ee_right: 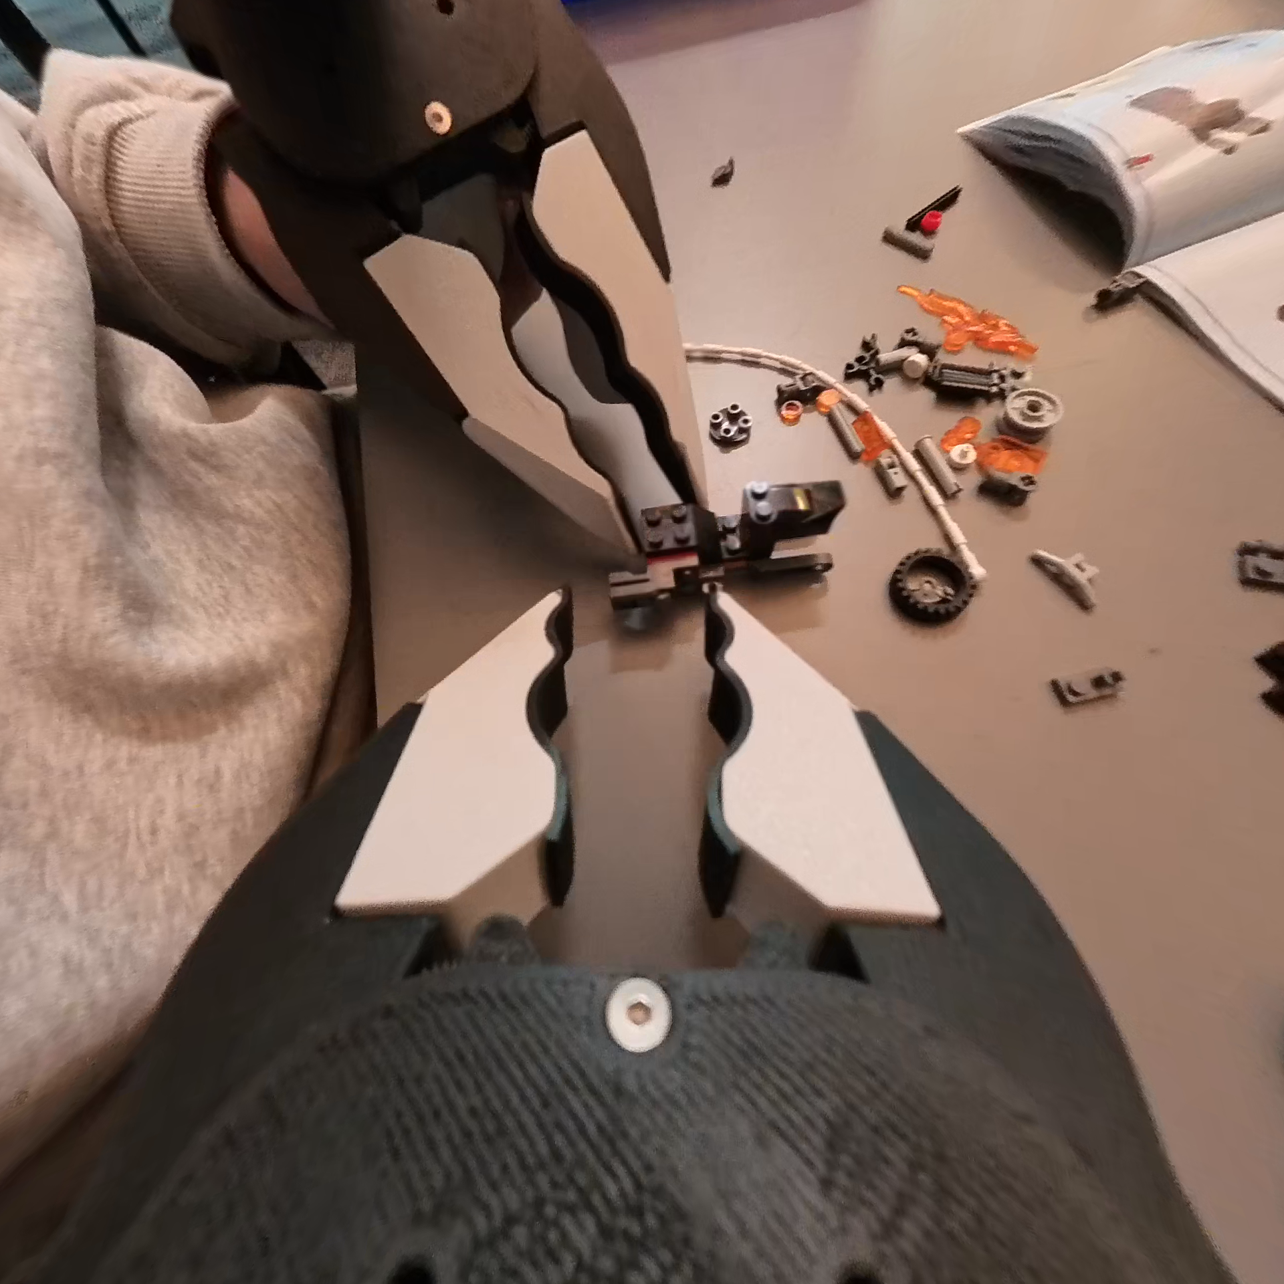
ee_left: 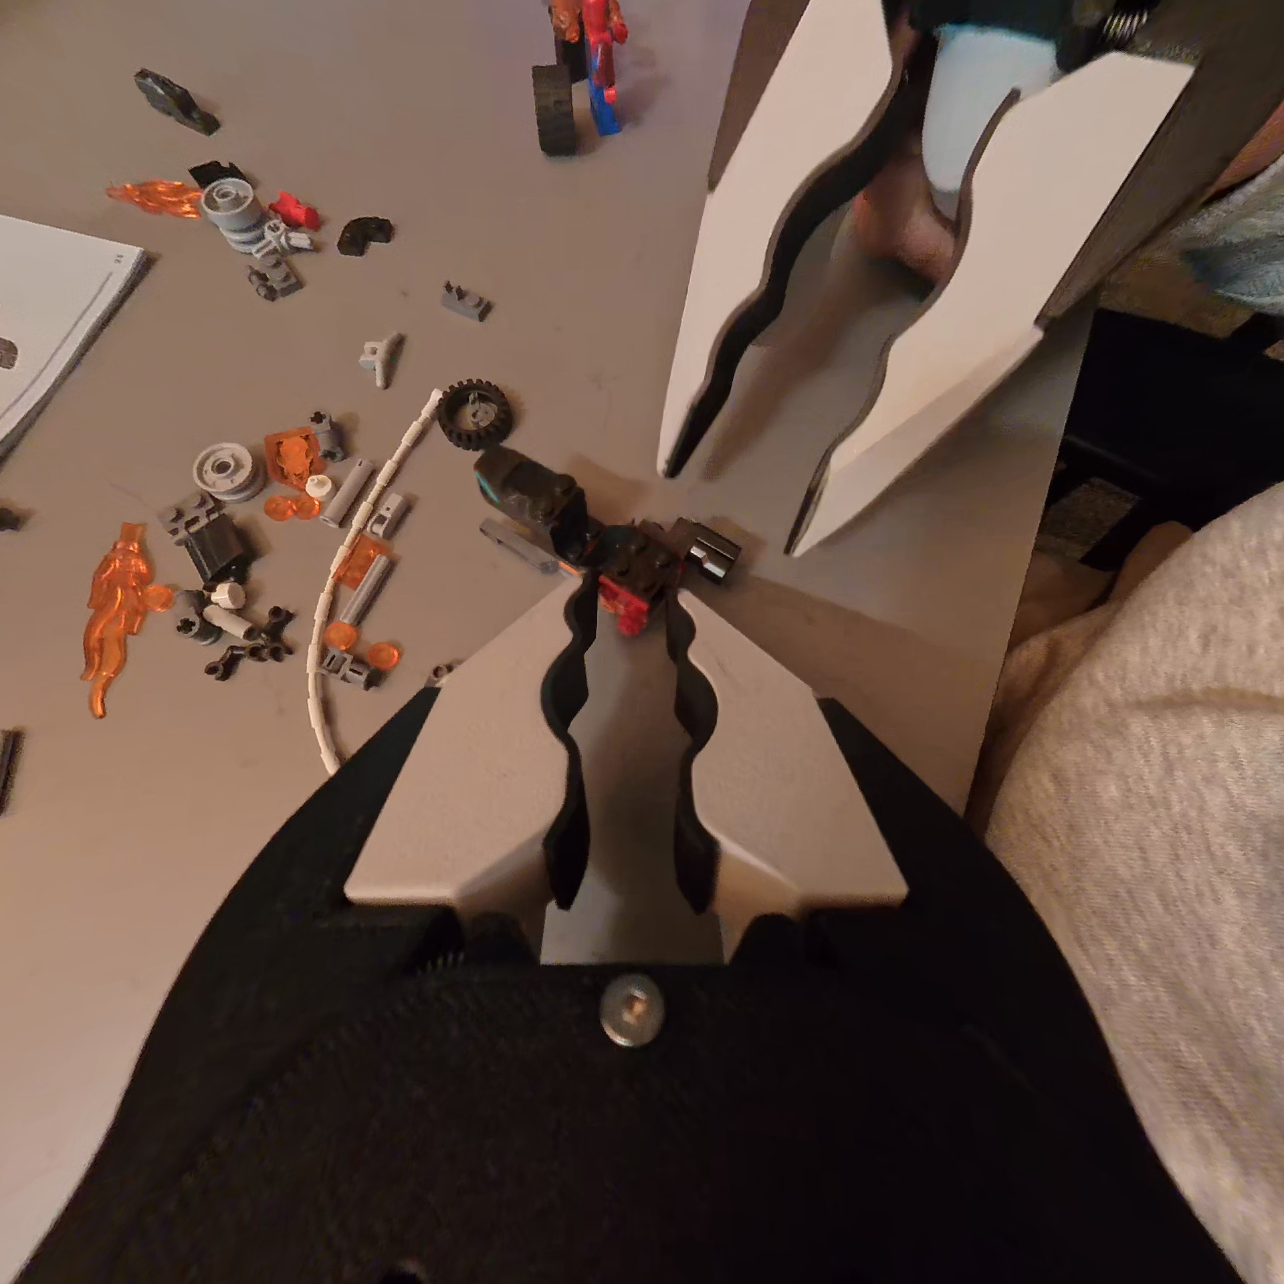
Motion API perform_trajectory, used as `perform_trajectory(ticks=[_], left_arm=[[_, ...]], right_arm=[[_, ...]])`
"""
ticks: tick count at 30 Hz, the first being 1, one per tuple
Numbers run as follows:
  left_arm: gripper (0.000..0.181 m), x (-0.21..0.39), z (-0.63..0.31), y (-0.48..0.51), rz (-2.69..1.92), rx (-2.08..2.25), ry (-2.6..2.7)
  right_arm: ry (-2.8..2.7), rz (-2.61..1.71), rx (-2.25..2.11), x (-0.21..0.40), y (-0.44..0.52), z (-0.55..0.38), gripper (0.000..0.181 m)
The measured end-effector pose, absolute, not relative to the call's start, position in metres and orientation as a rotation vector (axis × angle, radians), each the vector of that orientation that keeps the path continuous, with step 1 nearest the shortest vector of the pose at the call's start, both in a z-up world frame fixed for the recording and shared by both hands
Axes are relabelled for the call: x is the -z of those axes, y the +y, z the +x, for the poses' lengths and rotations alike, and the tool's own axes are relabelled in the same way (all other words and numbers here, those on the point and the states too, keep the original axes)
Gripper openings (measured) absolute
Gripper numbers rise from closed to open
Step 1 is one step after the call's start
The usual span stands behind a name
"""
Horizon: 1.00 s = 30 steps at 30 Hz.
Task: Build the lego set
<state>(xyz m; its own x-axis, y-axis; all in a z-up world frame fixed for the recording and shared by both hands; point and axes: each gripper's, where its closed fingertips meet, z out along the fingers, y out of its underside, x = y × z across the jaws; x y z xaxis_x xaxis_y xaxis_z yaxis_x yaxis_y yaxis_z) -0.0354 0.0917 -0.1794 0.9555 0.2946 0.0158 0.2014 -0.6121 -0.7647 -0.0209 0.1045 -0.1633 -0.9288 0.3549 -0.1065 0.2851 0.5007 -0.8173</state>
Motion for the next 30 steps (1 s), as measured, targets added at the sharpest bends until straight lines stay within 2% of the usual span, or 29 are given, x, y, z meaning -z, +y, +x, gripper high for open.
perform_trajectory(ticks=[1, 6, 10, 13, 16, 22, 30], left_arm=[[0.019, 0.178, -0.035, 0.092, -2.242, -0.133, -0.341], [0.031, 0.173, -0.036, 0.09, -2.21, -0.132, -0.32], [0.039, 0.164, -0.037, 0.087, -2.144, -0.077, -0.338], [0.039, 0.148, -0.046, 0.084, -2.011, -0.005, -0.41], [0.037, 0.132, -0.062, 0.074, -1.887, -0.039, -0.469], [0.029, 0.115, -0.076, 0.061, -1.772, -0.176, -0.492], [0.035, 0.121, -0.075, 0.063, -1.8, -0.137, -0.506]], right_arm=[[-2.634, -0.578, -1.439, 0.161, 0.107, -0.023, 0.037], [-2.485, -0.622, -1.522, 0.143, 0.117, -0.042, 0.038], [-2.276, -0.683, -1.698, 0.116, 0.117, -0.067, 0.045], [-2.04, -0.721, -1.948, 0.082, 0.118, -0.085, 0.047], [-1.857, -0.713, -2.074, 0.063, 0.12, -0.097, 0.041], [-1.859, -0.677, -1.728, 0.084, 0.129, -0.107, 0.035], [-1.859, -0.686, -1.764, 0.085, 0.127, -0.103, 0.031]])
